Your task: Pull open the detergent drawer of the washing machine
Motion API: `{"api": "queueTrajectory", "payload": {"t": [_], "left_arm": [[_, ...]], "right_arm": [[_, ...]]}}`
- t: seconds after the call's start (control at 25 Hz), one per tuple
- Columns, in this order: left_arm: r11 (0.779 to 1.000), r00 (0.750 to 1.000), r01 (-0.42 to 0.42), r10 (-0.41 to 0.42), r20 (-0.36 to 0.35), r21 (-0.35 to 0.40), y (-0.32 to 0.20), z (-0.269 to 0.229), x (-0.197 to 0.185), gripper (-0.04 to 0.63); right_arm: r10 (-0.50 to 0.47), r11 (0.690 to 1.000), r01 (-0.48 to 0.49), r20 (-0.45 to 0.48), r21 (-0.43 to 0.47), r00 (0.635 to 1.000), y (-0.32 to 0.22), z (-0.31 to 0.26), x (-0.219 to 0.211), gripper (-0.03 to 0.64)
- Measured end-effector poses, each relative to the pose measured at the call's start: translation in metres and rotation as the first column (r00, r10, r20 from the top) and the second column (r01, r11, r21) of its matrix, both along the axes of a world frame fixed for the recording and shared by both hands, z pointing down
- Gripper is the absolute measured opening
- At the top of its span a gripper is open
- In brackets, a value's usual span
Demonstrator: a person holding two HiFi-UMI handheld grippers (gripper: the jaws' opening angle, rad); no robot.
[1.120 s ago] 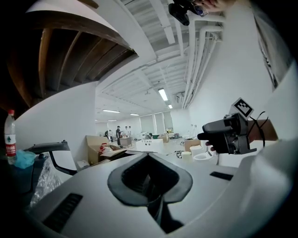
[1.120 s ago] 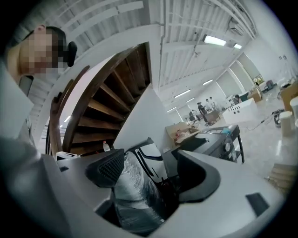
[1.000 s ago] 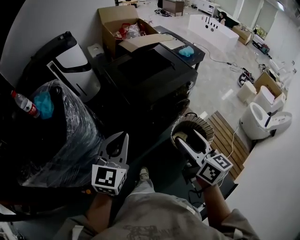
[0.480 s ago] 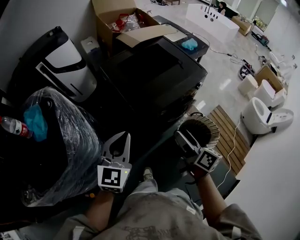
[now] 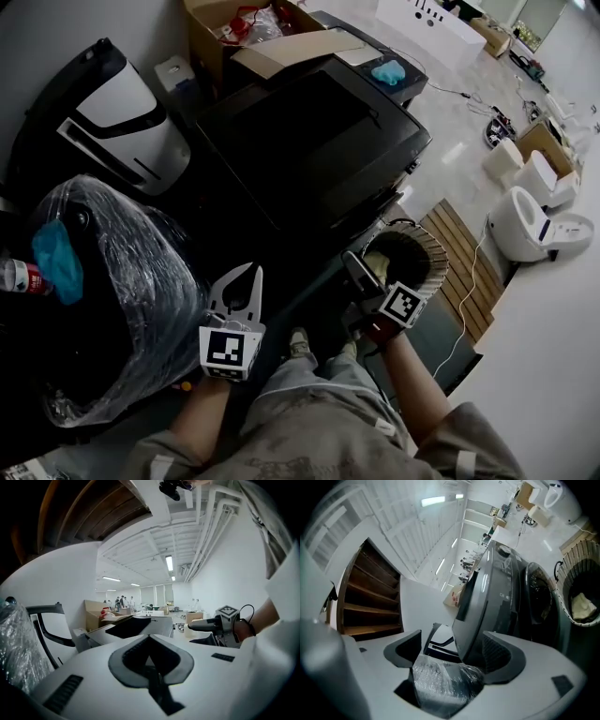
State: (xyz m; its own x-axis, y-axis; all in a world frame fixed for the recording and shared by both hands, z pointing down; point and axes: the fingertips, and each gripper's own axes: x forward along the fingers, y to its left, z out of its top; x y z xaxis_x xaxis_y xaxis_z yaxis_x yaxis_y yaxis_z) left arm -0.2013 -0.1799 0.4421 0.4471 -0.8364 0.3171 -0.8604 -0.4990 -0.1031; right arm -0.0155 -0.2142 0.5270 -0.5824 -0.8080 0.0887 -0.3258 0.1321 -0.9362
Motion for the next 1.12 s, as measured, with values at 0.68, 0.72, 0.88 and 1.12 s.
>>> {"api": "queueTrajectory", "payload": {"t": [0.68, 0.72, 0.88, 1.12], "left_arm": [[0.985, 0.988, 0.139, -0.146, -0.055, -0.107, -0.035, 0.082, 0.004, 0.014], [0.983, 0.987, 0.145, -0.151, -0.052, -0.11, -0.036, 0.086, 0.004, 0.014], [0.983, 0.986, 0.142, -0.151, -0.066, -0.12, -0.039, 0.092, 0.008, 0.014], [0.979, 0.983, 0.157, -0.167, -0.072, -0.132, -0.043, 0.098, 0.01, 0.014]], "right_arm": [[-0.04, 0.992, 0.064, 0.219, -0.105, 0.975, -0.055, 0.111, -0.011, 0.402], [-0.048, 0.992, 0.072, 0.227, -0.099, 0.973, -0.058, 0.114, -0.013, 0.402], [-0.068, 0.991, 0.095, 0.266, -0.091, 0.962, -0.067, 0.124, -0.019, 0.41], [-0.097, 0.991, 0.122, 0.307, -0.063, 0.947, -0.077, 0.131, -0.029, 0.419]]}}
